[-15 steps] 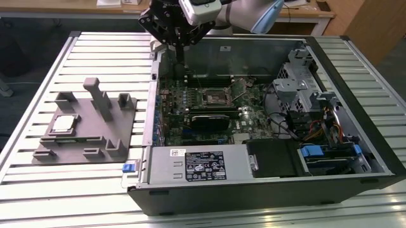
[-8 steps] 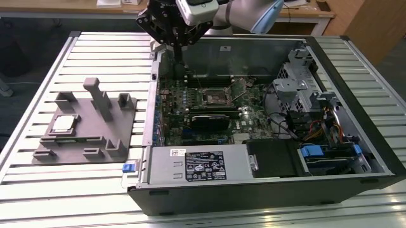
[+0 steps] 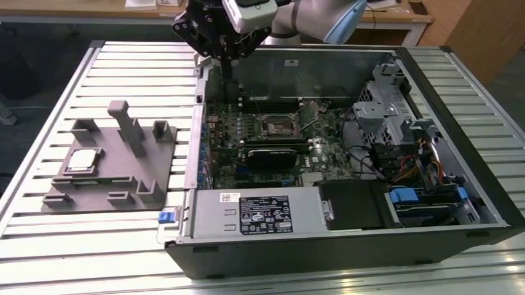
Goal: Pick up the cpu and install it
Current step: 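Reach for the cpu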
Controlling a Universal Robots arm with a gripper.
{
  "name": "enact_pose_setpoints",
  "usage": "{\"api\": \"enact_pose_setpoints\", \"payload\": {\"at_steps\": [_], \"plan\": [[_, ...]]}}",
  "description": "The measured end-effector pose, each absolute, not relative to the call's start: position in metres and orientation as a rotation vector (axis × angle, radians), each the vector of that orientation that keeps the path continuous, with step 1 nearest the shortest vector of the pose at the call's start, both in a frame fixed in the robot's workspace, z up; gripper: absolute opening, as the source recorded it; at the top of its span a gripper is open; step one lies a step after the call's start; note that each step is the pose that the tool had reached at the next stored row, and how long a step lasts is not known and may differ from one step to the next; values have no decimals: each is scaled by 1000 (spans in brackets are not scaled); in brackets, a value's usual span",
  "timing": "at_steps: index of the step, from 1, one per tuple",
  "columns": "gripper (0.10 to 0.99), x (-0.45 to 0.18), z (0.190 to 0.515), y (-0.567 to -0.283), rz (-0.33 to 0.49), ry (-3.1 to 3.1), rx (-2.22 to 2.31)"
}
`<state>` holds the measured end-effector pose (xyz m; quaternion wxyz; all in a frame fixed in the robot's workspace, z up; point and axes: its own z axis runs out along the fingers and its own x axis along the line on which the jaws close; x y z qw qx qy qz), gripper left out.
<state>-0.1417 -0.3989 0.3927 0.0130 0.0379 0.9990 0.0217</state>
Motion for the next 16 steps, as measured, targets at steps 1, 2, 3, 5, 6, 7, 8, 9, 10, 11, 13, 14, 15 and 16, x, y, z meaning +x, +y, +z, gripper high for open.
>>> {"api": "enact_pose_setpoints", "payload": {"at_steps": [1,2,3,5,6,7,8,9,10,11,13,14,15,16], "plan": [[106,-142,393,-399,68,3112,118],[106,-143,393,-399,68,3112,118],[106,-143,393,-399,68,3112,118],[106,-145,393,-399,68,3113,118],[106,-145,392,-399,68,3112,118],[106,-146,392,-399,68,3112,118],[106,-146,392,-399,68,3113,118],[106,-147,392,-399,68,3112,118],[106,-148,392,-399,68,3112,118],[106,-148,392,-399,68,3112,118],[106,-149,392,-399,68,3112,118],[106,-150,392,-399,68,3112,118],[106,-151,392,-399,68,3112,118],[106,-151,392,-399,68,3113,118]]}}
